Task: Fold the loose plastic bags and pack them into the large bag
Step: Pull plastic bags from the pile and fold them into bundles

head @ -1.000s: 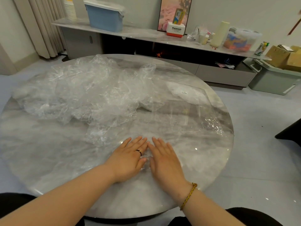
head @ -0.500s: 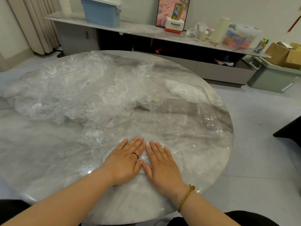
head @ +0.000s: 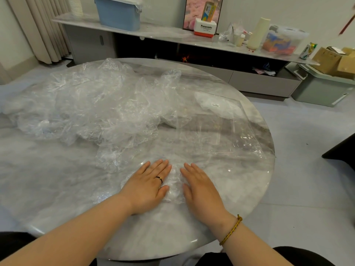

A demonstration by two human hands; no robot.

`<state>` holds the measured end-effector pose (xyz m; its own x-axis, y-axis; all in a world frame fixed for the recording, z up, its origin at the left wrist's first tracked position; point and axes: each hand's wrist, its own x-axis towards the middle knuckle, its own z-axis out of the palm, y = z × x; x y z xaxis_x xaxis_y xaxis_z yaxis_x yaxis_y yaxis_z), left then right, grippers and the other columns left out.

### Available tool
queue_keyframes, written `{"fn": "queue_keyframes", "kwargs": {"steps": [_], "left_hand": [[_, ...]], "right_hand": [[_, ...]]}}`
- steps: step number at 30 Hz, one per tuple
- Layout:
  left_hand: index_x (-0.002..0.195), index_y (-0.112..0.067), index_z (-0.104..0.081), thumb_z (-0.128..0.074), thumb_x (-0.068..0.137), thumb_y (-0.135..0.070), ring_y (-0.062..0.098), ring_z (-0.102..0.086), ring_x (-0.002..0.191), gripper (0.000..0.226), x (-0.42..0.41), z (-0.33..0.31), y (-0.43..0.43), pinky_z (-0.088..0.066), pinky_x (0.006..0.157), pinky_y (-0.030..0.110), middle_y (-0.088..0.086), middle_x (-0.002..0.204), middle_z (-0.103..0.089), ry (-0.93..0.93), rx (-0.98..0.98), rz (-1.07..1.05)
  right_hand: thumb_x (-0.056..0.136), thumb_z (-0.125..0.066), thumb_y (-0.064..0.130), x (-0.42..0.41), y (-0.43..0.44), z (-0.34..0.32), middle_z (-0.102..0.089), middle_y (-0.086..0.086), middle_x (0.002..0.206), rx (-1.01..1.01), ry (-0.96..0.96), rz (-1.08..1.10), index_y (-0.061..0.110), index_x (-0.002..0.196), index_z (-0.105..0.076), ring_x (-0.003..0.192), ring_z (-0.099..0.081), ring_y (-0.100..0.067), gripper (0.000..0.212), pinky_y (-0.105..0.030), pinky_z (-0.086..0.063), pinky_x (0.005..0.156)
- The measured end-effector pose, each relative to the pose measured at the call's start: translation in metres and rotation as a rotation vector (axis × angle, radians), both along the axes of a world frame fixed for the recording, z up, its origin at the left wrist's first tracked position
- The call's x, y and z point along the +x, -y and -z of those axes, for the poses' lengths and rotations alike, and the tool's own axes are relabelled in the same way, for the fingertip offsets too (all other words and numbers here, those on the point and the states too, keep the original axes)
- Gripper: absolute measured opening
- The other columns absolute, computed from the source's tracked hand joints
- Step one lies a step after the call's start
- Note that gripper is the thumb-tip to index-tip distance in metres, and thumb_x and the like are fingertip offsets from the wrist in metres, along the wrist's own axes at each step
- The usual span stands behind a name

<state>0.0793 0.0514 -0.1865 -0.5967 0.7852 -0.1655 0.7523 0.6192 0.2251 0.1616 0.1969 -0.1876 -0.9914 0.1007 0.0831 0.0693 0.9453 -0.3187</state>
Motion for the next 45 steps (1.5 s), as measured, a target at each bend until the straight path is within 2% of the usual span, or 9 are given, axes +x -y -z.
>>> {"fn": "queue_keyframes", "kwargs": {"steps": [3,7,12,18,26,33,37,40,45], "left_hand": [[0.148,-0.021,0.002,0.013,0.064,-0.059,0.000,0.015,0.138,0.093,-0.003,-0.008,0.000,0.015,0.106,0.017,-0.018,0.144,0.016,0.080,0.034,-0.022],[0.140,-0.022,-0.037,-0.020,0.097,-0.043,0.007,-0.028,0.135,0.050,-0.006,-0.025,0.007,-0.021,0.107,0.017,-0.010,0.146,-0.034,0.139,0.110,-0.094],[0.123,-0.022,-0.053,-0.047,0.094,-0.020,0.005,-0.051,0.108,0.029,-0.014,-0.033,0.022,-0.036,0.082,0.010,-0.012,0.119,-0.053,0.138,0.128,-0.222],[0.090,-0.026,-0.054,-0.056,0.087,-0.018,0.001,-0.043,0.069,0.010,-0.019,-0.028,0.028,-0.031,0.057,0.005,-0.020,0.074,-0.041,0.138,0.157,-0.286],[0.066,-0.033,-0.038,-0.060,0.083,-0.023,0.003,-0.042,0.059,0.030,-0.015,-0.030,0.029,-0.033,0.056,0.015,-0.011,0.066,-0.047,0.176,0.121,-0.278],[0.101,-0.025,-0.063,-0.035,0.078,0.018,-0.015,-0.027,0.113,0.057,-0.005,-0.036,0.034,-0.016,0.088,-0.009,-0.031,0.110,-0.039,0.310,0.331,-0.058],[0.124,-0.013,-0.056,-0.037,0.078,0.000,-0.006,-0.030,0.126,0.051,0.002,-0.027,0.036,-0.020,0.100,-0.001,-0.019,0.132,-0.040,0.490,0.182,-0.011],[0.116,-0.014,-0.057,-0.039,0.058,-0.022,0.014,-0.053,0.114,0.061,0.004,-0.030,0.041,-0.042,0.099,0.025,-0.005,0.122,-0.056,0.592,0.064,0.004],[0.106,-0.038,-0.045,-0.067,0.075,-0.034,-0.002,-0.048,0.112,0.038,0.007,-0.042,0.040,-0.036,0.102,0.015,-0.024,0.110,-0.049,0.666,0.099,-0.058]], "right_hand": [[0.079,-0.026,0.027,0.008,-0.009,0.008,-0.061,-0.013,0.122,0.002,0.052,0.036,0.007,0.111,-0.067,0.114,-0.058,-0.033,0.055,-0.045,-0.023,0.099],[0.076,-0.012,0.039,0.006,-0.019,0.008,-0.043,-0.008,0.142,0.063,-0.011,-0.003,0.010,0.129,-0.054,0.135,-0.036,-0.028,0.073,-0.032,-0.003,0.110],[0.068,-0.037,0.018,0.005,-0.003,-0.005,-0.067,-0.006,0.108,0.036,-0.266,-0.065,0.021,0.103,-0.054,0.107,-0.055,-0.023,0.039,-0.033,-0.041,0.094],[0.072,-0.039,0.039,0.021,0.050,0.003,-0.065,0.007,0.105,0.165,-0.283,-0.463,0.024,0.101,-0.044,0.100,-0.052,-0.012,0.033,-0.023,-0.041,0.085],[0.063,-0.039,0.022,0.012,0.053,0.008,-0.061,0.012,0.063,0.124,-0.293,-0.325,0.025,0.059,-0.065,0.058,-0.057,-0.006,0.026,-0.015,-0.040,0.048],[0.068,-0.045,0.031,0.029,0.038,-0.007,-0.046,0.013,0.055,-0.594,-0.019,-0.048,0.022,0.068,-0.053,0.061,-0.045,-0.005,0.012,-0.012,-0.036,0.058],[0.085,-0.052,-0.001,0.032,0.029,-0.019,-0.048,0.012,0.048,-1.051,-0.066,0.260,0.017,0.060,-0.046,0.051,-0.042,-0.001,0.031,-0.016,-0.037,0.054],[0.086,-0.048,-0.004,0.030,0.022,-0.022,-0.048,0.002,0.052,-1.193,-0.073,0.426,0.013,0.061,-0.048,0.049,-0.049,-0.014,0.031,-0.027,-0.044,0.053],[0.091,-0.049,0.007,0.020,0.013,-0.023,-0.043,0.009,0.041,-1.062,-0.075,0.523,0.013,0.062,-0.045,0.050,-0.048,-0.016,0.030,-0.030,-0.046,0.053]]}}
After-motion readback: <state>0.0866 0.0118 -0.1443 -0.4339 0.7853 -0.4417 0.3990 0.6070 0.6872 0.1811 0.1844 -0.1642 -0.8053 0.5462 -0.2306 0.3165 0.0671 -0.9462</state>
